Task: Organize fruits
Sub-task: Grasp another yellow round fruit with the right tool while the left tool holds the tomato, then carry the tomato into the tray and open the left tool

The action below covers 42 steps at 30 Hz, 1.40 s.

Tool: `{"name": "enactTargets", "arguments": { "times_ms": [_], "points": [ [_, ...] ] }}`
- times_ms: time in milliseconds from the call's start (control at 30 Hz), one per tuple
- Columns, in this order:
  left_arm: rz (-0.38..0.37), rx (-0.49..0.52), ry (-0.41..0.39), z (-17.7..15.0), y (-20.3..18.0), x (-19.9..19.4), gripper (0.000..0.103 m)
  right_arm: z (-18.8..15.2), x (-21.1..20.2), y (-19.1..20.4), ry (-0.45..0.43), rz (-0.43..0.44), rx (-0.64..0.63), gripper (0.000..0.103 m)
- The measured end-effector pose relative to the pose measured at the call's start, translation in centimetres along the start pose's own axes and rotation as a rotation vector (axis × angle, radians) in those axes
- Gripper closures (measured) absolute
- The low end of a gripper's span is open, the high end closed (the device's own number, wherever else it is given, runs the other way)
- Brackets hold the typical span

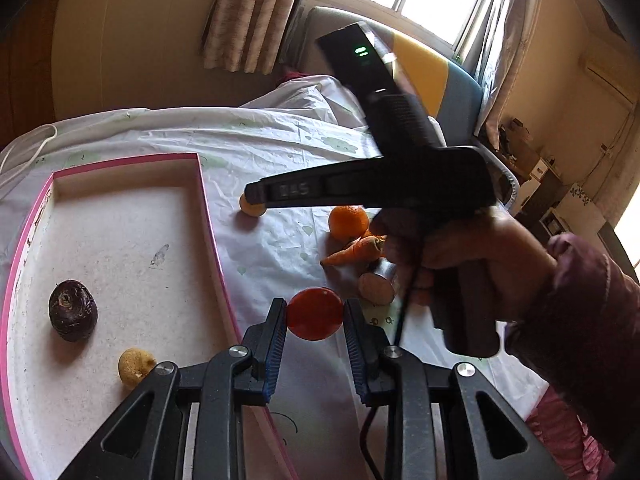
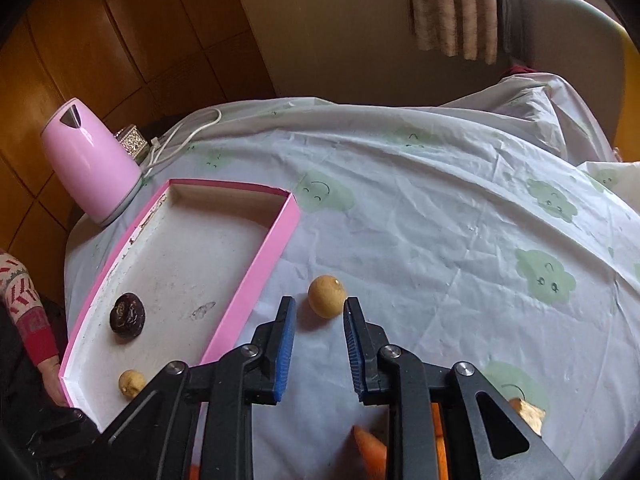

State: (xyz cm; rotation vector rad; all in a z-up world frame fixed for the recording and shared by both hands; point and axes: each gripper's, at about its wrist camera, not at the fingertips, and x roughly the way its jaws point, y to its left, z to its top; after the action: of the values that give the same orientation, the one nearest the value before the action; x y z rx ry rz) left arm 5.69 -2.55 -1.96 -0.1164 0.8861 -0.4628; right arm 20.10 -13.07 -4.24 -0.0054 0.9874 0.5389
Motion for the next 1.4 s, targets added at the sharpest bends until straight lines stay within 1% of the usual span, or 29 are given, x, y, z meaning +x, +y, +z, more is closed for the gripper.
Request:
{"name": "enactTargets", "arguments": {
  "times_ms": [67, 100, 133, 200, 233, 400, 600, 800, 1067, 1167, 1267, 1400],
  "points": [
    [0.0, -0.011, 0.004, 0.1, 0.3, 0.0, 0.074, 0.4, 1.4, 0.2, 0.027, -0.008, -0.017, 0.076],
    [-0.002, -0.017, 0.004, 0.0, 0.4, 0.0, 0.074, 0.6, 1.9, 0.2, 0.033, -0.028, -0.026, 0.073],
    [-0.003, -0.022, 0.004, 0.0, 0.5, -0.1, 0.074, 0.7, 2.4, 0.2, 0.043, -0.038, -0.032, 0.072],
    [-0.006, -0.027, 0.007, 0.0, 0.6, -0.1, 0.074, 0.7, 3.0, 0.4, 0.053, -0.057, -0.051, 0.076],
    [-0.008, -0.029, 0.008, 0.0, 0.6, -0.1, 0.074, 0.7, 3.0, 0.6, 0.048, -0.066, -0.06, 0.076],
    [-0.012, -0.032, -0.008, 0.1, 0.6, -0.8, 0.074, 0.1, 1.8, 1.1, 0.028, -0.072, -0.067, 0.077],
    [0.006, -0.039, -0.028, 0.0, 0.7, -1.9, 0.074, -1.3, -1.6, 1.8, -0.011, -0.04, -0.043, 0.077],
    [0.059, -0.06, -0.067, 0.0, 1.2, -3.8, 0.074, -4.4, -4.0, 2.2, -0.016, -0.034, -0.015, 0.077],
    [0.153, -0.104, -0.069, -0.3, 3.1, -4.9, 0.074, -8.8, -6.0, 3.2, -0.011, -0.011, 0.035, 0.077],
    [0.174, -0.1, -0.068, -0.6, 3.4, -5.2, 0.074, -10.4, -6.3, 3.9, -0.002, -0.042, 0.041, 0.077],
    [0.185, -0.096, -0.062, -0.9, 3.5, -5.2, 0.074, -11.9, -6.7, 4.2, -0.006, -0.066, 0.074, 0.077],
    [0.193, -0.091, -0.058, -0.8, 3.6, -5.0, 0.074, -13.1, -7.1, 4.5, -0.014, -0.119, 0.105, 0.077]
  ]
}}
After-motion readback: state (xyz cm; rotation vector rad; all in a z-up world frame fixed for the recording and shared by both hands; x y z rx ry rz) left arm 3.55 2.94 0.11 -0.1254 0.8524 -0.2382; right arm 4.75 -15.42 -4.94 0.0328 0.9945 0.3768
